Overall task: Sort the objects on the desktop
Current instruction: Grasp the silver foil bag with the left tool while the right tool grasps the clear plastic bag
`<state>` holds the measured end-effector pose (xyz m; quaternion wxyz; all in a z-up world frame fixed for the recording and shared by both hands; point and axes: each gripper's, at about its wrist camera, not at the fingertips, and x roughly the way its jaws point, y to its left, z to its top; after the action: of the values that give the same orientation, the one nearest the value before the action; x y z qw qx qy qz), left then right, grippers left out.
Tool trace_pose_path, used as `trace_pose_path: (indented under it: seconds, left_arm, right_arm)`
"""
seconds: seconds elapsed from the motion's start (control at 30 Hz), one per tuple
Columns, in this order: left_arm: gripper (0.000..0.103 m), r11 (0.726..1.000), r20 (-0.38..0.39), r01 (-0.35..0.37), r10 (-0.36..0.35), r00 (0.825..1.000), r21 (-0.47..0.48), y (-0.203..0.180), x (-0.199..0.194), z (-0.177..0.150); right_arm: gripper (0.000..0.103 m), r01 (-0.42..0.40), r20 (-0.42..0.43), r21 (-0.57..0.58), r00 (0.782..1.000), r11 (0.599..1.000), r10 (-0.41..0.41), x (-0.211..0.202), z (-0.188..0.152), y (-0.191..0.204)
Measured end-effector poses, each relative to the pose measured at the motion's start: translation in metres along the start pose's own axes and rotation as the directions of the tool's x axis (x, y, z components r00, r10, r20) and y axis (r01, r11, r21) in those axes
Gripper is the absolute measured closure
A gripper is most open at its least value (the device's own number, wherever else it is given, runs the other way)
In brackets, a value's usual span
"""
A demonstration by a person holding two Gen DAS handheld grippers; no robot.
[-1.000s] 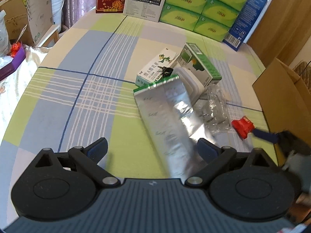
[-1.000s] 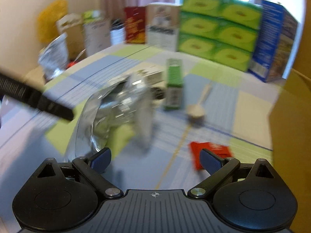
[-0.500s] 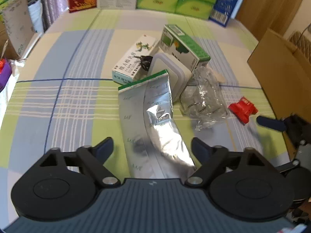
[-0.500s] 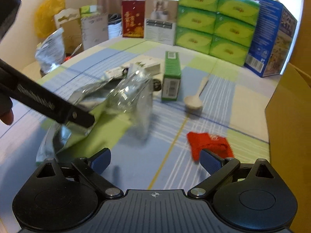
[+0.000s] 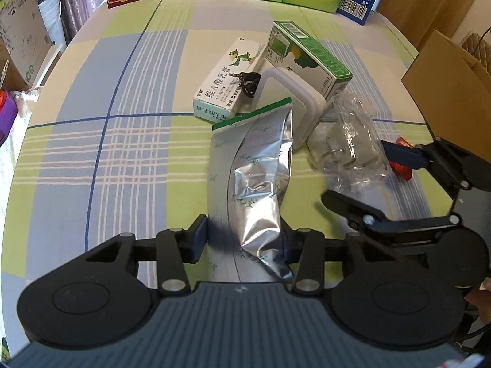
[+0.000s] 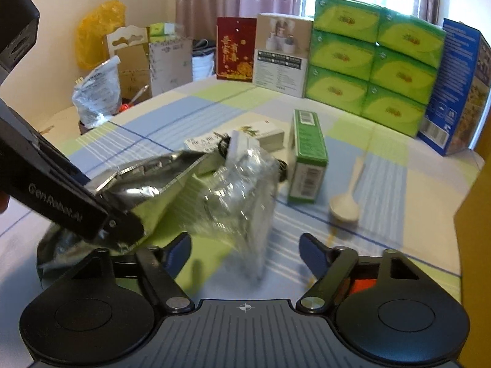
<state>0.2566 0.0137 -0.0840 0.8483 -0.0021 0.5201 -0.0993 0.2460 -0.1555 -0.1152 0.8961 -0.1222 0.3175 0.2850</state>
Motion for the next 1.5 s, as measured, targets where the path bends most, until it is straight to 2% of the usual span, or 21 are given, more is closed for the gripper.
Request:
trace_pose_path:
  seconds: [0.07,0.13,0.17,0.2,0.27,0.33,0.5,0.6,0.73,0.77,0.8,0.87,0.97,1.2,1.23,1.27,1.33,1.5]
  left_arm:
    - [0.054,1.000,0.007,0.001,-0.001,1.000,-0.003,0.001,0.001,0.001]
    - [0.047,1.000,0.007,-0.005,0.005,1.000,-0.008,0.001,0.002,0.001]
    - [0.047,1.000,0.006,-0.007,0.007,1.000,-0.004,0.001,0.003,0.002]
    - [0.047,1.000,0.006,-0.008,0.008,1.000,-0.001,0.001,0.003,0.002]
    - [0.047,1.000,0.005,-0.006,0.006,1.000,0.006,0.000,0.004,0.001]
    - [0.048,1.000,-0.001,-0.008,0.008,1.000,0.021,-0.002,0.005,0.000]
    - [0.060,0.995,-0.024,-0.051,0.053,0.998,0.089,-0.013,0.006,-0.005]
    - [0.063,0.994,-0.037,-0.031,0.035,0.999,0.108,-0.018,0.001,-0.013]
    - [0.063,0.993,-0.035,-0.023,0.027,0.999,0.120,-0.025,-0.005,-0.024]
    - [0.063,0.993,-0.030,-0.025,0.029,0.999,0.114,-0.024,-0.005,-0.026]
    - [0.063,0.994,-0.027,-0.024,0.027,0.999,0.104,-0.023,-0.006,-0.026]
    - [0.063,0.996,-0.020,-0.031,0.033,0.999,0.089,-0.021,-0.006,-0.025]
    - [0.063,0.994,-0.001,-0.067,0.067,0.998,0.082,-0.016,-0.006,-0.020]
    - [0.063,0.996,0.014,-0.076,0.076,0.997,0.039,-0.001,-0.005,-0.007]
    - [0.060,0.997,0.012,-0.075,0.074,0.997,0.037,0.001,-0.005,-0.006]
    - [0.051,0.997,0.006,-0.074,0.074,0.997,0.039,0.001,-0.003,-0.005]
    - [0.044,0.996,0.004,-0.084,0.084,0.996,0.036,0.003,-0.002,-0.005]
    - [0.043,0.998,0.006,-0.068,0.068,0.998,0.018,0.008,-0.002,-0.005]
  right_arm:
    - [0.047,0.010,0.003,0.007,1.000,1.000,-0.010,0.003,0.001,-0.001]
    - [0.065,0.016,-0.007,0.020,1.000,1.000,-0.016,0.004,0.001,-0.004]
    - [0.080,0.020,-0.015,0.028,1.000,0.999,-0.019,0.002,0.001,-0.006]
    - [0.088,0.029,-0.028,0.035,0.999,0.999,-0.028,0.000,0.000,-0.007]
    - [0.094,0.036,-0.045,0.058,0.998,0.998,-0.033,-0.006,-0.001,-0.011]
    - [0.096,0.040,-0.065,0.090,0.997,0.995,-0.034,-0.017,-0.004,-0.014]
    - [0.102,0.018,-0.110,0.189,0.994,0.982,0.003,-0.053,-0.020,-0.016]
    - [0.102,0.028,-0.137,0.262,0.991,0.965,0.008,-0.072,-0.035,-0.022]
    - [0.100,0.060,-0.106,0.226,0.994,0.972,-0.037,-0.089,-0.038,-0.017]
    - [0.090,0.064,-0.100,0.215,0.994,0.974,-0.044,-0.089,-0.036,-0.016]
    - [0.068,0.069,-0.092,0.207,0.994,0.976,-0.051,-0.089,-0.034,-0.015]
    - [0.045,0.072,-0.075,0.204,0.996,0.976,-0.058,-0.087,-0.032,-0.014]
    - [0.045,0.065,-0.073,0.189,0.996,0.980,-0.052,-0.079,-0.029,-0.011]
    - [0.045,0.054,-0.043,0.094,0.998,0.994,-0.050,-0.047,-0.015,0.004]
    - [0.045,0.053,-0.036,0.076,0.998,0.996,-0.050,-0.041,-0.013,0.005]
    - [0.045,0.054,-0.029,0.058,0.998,0.997,-0.053,-0.034,-0.010,0.007]
    - [0.045,0.057,-0.017,0.037,0.998,0.998,-0.056,-0.022,-0.005,0.008]
    - [0.046,0.050,-0.001,0.008,0.999,0.999,-0.050,-0.003,0.003,0.008]
